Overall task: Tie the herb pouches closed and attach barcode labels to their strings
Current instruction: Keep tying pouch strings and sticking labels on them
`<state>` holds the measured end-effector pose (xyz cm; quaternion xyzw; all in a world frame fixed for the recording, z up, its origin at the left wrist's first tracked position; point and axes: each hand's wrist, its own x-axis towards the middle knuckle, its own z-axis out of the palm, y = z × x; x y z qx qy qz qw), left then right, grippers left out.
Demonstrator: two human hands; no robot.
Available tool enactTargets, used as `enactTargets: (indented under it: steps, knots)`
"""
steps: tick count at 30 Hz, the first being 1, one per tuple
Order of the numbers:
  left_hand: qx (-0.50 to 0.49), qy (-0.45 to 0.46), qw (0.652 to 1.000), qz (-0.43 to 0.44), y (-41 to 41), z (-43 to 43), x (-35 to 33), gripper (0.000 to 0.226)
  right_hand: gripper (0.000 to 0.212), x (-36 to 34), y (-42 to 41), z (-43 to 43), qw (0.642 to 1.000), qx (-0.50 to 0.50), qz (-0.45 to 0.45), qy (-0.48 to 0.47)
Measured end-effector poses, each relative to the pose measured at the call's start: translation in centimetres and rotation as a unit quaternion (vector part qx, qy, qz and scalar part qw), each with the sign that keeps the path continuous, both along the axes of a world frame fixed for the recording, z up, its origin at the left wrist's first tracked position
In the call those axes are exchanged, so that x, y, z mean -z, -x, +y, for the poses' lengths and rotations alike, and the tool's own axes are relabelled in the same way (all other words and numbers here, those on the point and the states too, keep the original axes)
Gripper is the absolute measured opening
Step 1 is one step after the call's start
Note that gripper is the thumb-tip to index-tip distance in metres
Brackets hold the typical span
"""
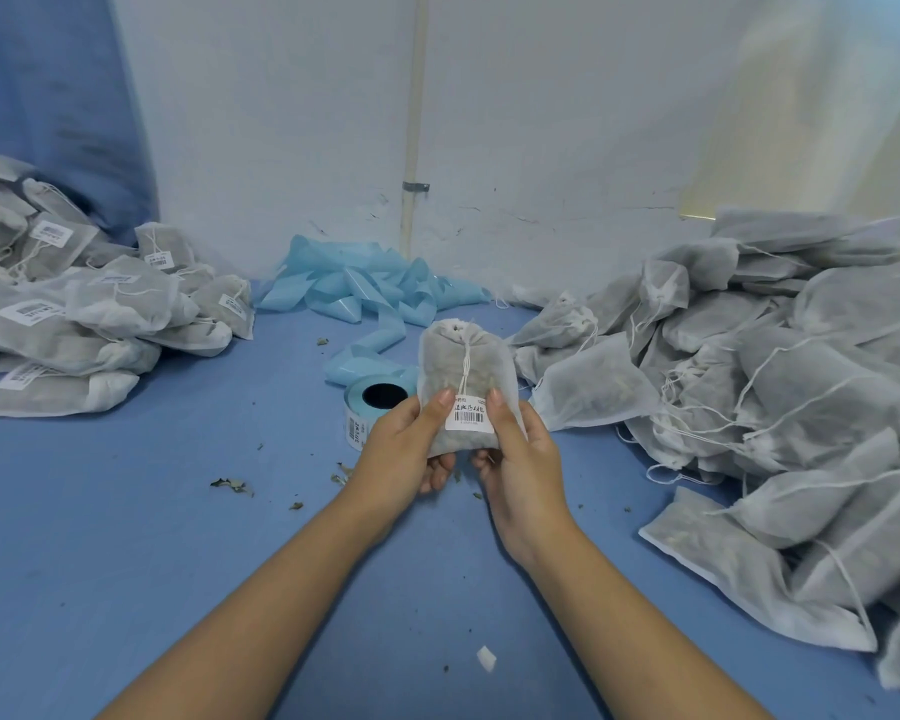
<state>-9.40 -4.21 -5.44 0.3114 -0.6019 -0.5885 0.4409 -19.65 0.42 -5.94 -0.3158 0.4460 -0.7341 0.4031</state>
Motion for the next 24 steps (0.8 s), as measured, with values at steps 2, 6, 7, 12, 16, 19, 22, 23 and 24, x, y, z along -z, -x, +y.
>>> enactTargets:
  steps: [2, 6, 7, 12, 16, 19, 22, 23, 24]
  knots:
    - [0.013, 0.000, 1.000, -0.002, -0.3, -0.1, -0.1, 0.043, 0.012, 0.1, 0.1, 0.0, 1.000, 0.007, 0.000, -0.003]
    - [0.039, -0.019, 0.999, 0.006, -0.6, 0.4, -0.5, 0.025, 0.016, 0.1, 0.4, -0.2, 0.999, 0.041, -0.026, -0.012]
    - [0.022, -0.041, 0.998, 0.043, -0.5, 0.4, -0.9, 0.020, 0.019, 0.0, 0.5, -0.3, 0.998, 0.051, -0.044, -0.016]
    - [0.014, -0.149, 0.897, 0.417, -2.3, -2.6, -4.5, 0.060, 0.022, -0.1, 1.2, -0.4, 0.988, 0.091, -0.115, -0.036]
    - [0.001, -0.128, 0.914, 0.385, -3.1, -2.6, -4.7, 0.081, 0.028, 0.1, 1.1, -0.8, 0.978, 0.145, -0.141, -0.040]
    - [0.004, -0.122, 0.939, 0.322, -2.0, -1.9, -3.7, 0.066, 0.051, 0.1, 1.3, -1.0, 0.970, 0.188, -0.152, -0.035]
    - [0.022, -0.098, 0.959, 0.267, -1.0, -1.1, -3.5, 0.053, 0.058, -0.1, 2.2, -0.7, 0.969, 0.169, -0.178, -0.017]
    - [0.029, -0.095, 0.962, 0.255, -0.8, -0.8, -3.5, 0.049, 0.057, -0.3, 2.6, -0.5, 0.968, 0.156, -0.196, -0.009]
    - [0.037, -0.093, 0.965, 0.244, -0.7, -0.6, -3.5, 0.044, 0.055, -0.5, 3.1, -0.4, 0.966, 0.141, -0.218, 0.000]
